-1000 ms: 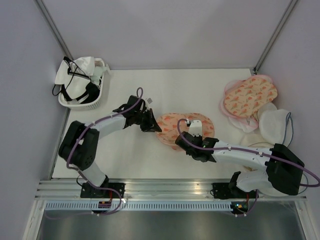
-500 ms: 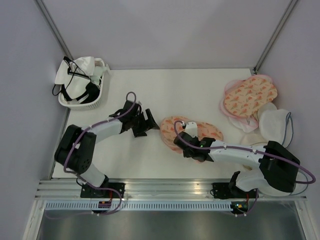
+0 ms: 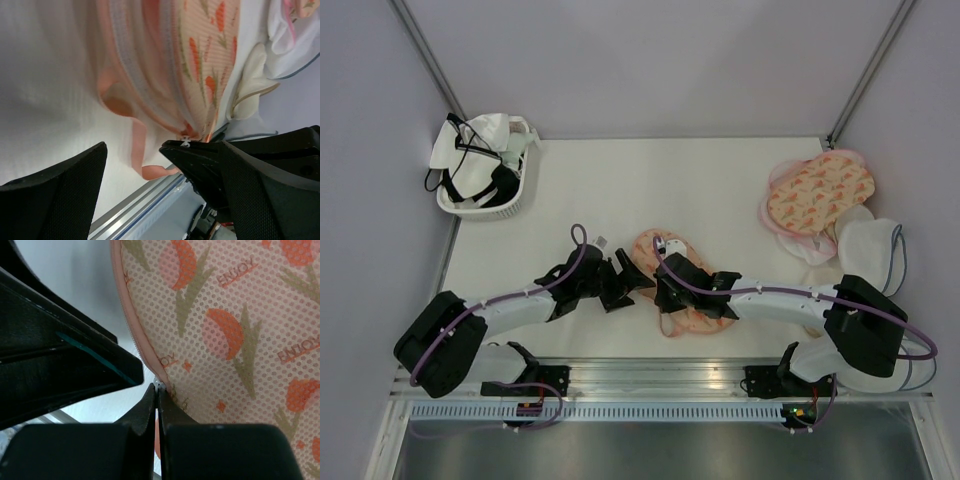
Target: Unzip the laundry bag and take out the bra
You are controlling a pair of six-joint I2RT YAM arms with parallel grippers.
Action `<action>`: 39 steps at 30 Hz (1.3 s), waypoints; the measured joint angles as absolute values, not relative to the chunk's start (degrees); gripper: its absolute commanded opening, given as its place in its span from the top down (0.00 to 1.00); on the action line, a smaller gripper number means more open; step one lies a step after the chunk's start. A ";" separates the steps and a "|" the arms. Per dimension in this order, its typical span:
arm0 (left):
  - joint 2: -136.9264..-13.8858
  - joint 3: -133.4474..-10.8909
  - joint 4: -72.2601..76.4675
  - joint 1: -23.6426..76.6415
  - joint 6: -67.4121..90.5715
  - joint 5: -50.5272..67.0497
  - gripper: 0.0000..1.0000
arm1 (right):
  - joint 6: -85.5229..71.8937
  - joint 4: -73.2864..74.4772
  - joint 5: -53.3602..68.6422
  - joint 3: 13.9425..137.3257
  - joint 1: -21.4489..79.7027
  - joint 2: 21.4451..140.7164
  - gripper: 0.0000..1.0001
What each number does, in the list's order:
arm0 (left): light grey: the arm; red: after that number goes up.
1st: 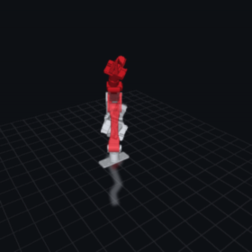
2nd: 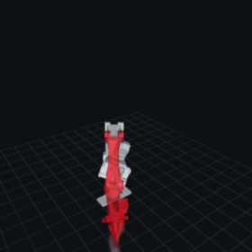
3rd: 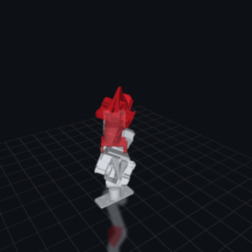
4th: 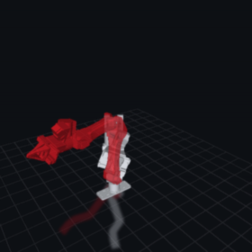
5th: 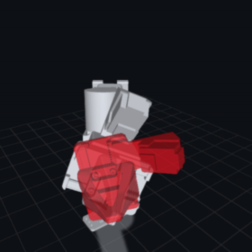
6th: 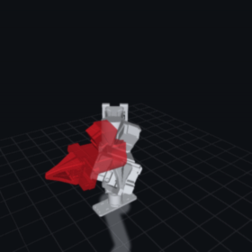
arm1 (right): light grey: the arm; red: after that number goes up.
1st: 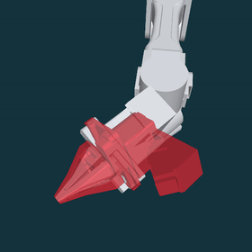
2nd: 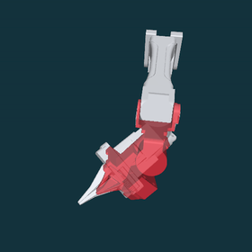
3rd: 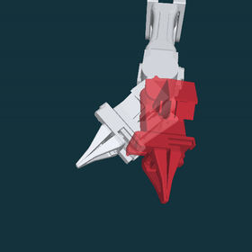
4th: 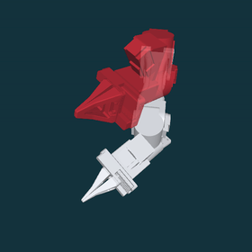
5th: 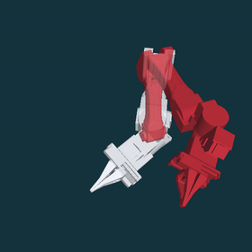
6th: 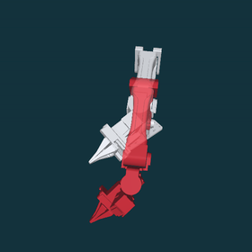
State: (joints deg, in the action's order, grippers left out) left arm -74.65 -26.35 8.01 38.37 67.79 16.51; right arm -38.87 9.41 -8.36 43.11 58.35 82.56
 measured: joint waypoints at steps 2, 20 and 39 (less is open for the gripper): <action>-74.65 -25.54 11.84 39.20 69.52 16.10 0.06 | -38.54 9.06 -7.66 43.27 58.35 82.56 0.99; -83.00 -23.97 27.05 42.00 74.76 13.19 0.98 | -37.04 9.30 -6.52 43.27 59.81 81.67 1.00; -94.94 -40.53 14.94 23.75 62.24 28.38 0.98 | -44.93 17.82 -18.13 34.89 64.03 76.88 1.00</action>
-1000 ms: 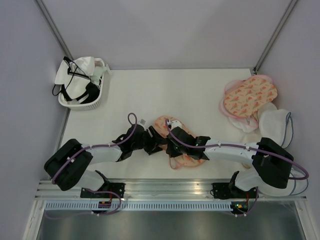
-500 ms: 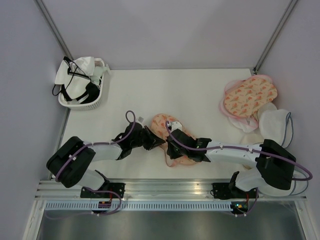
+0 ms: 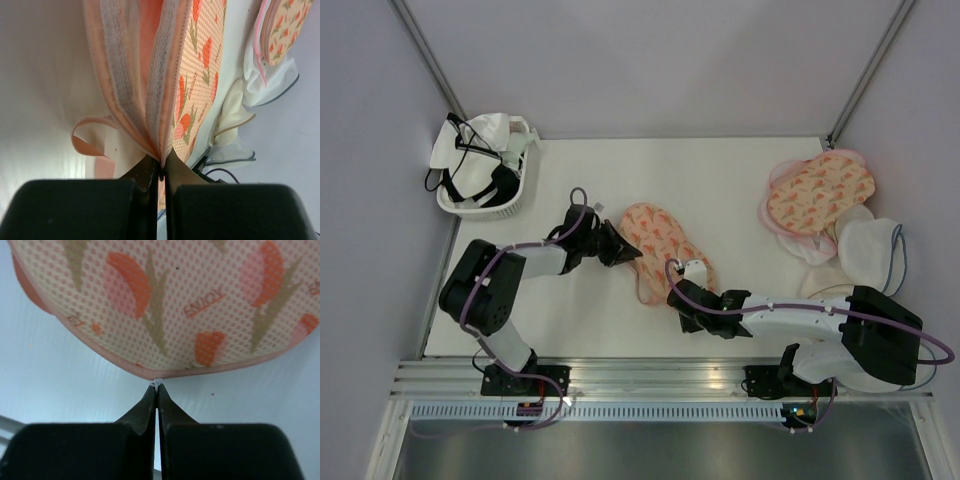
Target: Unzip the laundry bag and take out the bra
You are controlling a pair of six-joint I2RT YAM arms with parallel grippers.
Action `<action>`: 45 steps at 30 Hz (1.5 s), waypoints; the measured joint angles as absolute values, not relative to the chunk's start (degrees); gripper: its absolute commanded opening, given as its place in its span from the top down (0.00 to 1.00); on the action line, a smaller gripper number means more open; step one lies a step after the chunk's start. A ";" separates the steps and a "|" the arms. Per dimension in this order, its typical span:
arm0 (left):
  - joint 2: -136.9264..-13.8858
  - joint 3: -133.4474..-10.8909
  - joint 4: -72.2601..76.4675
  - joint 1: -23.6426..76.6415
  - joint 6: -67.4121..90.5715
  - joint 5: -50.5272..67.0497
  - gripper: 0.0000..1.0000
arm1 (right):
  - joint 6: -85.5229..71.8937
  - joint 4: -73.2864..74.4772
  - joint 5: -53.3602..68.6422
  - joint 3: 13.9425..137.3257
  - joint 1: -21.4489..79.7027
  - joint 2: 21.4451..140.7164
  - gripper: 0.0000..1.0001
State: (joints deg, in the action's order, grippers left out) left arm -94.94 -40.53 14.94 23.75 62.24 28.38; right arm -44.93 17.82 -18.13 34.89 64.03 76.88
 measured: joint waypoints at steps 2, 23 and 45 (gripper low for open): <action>-98.94 -44.82 13.30 23.20 59.46 31.99 0.98 | -45.63 19.68 -20.49 34.98 64.03 76.88 0.99; -90.17 -47.88 -4.19 28.82 47.16 25.23 0.23 | -41.15 15.64 -17.54 39.62 64.66 77.30 1.00; -87.20 -37.60 4.47 36.97 57.98 21.08 0.98 | -39.22 12.53 -9.28 41.12 64.66 77.19 0.99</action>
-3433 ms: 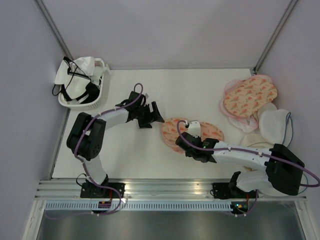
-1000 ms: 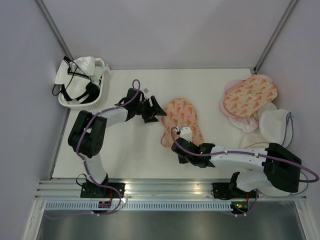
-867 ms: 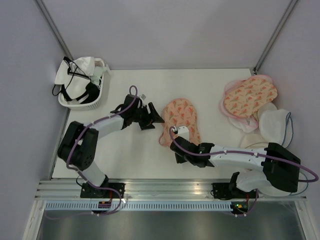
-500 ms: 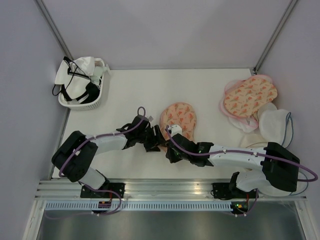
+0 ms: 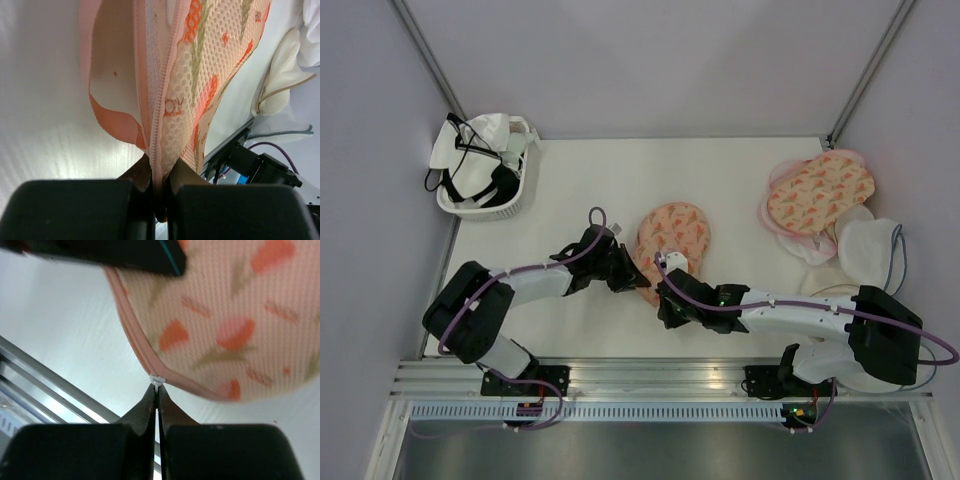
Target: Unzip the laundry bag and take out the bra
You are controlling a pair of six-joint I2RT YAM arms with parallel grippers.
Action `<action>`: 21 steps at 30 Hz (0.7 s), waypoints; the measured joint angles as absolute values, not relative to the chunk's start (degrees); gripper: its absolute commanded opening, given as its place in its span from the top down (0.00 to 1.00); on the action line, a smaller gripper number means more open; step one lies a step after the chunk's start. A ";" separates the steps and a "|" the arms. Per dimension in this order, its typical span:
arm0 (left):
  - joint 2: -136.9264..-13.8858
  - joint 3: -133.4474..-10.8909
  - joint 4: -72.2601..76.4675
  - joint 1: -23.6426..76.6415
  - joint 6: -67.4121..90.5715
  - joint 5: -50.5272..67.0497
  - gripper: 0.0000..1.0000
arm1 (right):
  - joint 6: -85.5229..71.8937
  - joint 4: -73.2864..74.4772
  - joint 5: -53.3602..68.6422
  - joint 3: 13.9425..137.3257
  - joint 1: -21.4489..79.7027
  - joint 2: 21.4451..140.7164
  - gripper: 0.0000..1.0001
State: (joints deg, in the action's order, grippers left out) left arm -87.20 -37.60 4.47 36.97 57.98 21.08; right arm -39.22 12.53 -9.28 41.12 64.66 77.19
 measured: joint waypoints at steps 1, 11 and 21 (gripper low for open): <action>-87.20 -37.60 4.38 35.99 57.69 21.28 0.98 | -39.57 13.21 -9.74 40.71 64.66 76.84 1.00; -93.10 -44.40 1.15 29.12 49.95 32.64 0.98 | -47.05 22.61 -23.16 37.98 64.55 76.79 1.00; -108.79 -65.32 -6.39 27.40 37.60 40.88 0.26 | -46.54 24.01 -28.36 40.82 63.86 78.87 1.00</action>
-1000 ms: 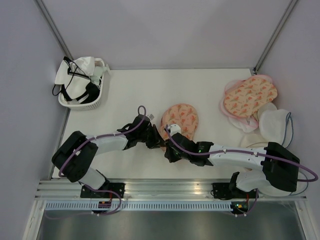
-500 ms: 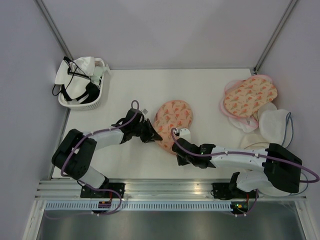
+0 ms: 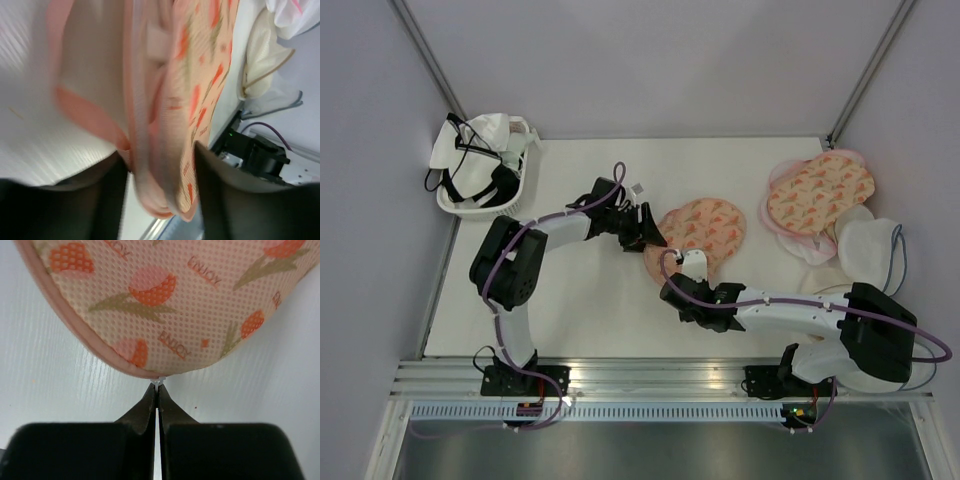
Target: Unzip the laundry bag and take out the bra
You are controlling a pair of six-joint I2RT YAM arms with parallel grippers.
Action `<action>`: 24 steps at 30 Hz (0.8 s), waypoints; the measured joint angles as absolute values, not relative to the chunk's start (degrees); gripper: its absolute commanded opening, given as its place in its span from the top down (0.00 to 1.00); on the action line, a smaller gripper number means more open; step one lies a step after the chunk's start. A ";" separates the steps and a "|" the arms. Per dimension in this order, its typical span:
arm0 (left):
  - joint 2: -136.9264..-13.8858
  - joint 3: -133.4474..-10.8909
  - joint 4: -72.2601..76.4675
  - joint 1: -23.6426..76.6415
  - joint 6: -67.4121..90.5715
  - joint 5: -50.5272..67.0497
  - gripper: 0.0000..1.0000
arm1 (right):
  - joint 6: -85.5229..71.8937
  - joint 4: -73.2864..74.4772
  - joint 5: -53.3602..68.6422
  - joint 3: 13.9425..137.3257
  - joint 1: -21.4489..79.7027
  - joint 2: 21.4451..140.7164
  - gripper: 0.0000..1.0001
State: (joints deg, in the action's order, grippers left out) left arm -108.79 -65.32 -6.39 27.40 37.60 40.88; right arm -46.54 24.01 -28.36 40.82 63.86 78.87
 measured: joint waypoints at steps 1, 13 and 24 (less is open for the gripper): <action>-109.62 -66.76 -6.59 26.98 37.36 40.27 0.22 | -46.22 24.05 -28.18 40.93 63.90 78.70 1.00; -89.03 -46.17 -7.27 24.75 45.25 19.46 0.16 | -40.77 16.23 -17.32 40.91 63.96 78.32 1.00; -83.02 -31.38 8.38 33.95 59.44 21.54 0.40 | -36.77 5.06 -2.96 42.89 64.01 83.40 1.00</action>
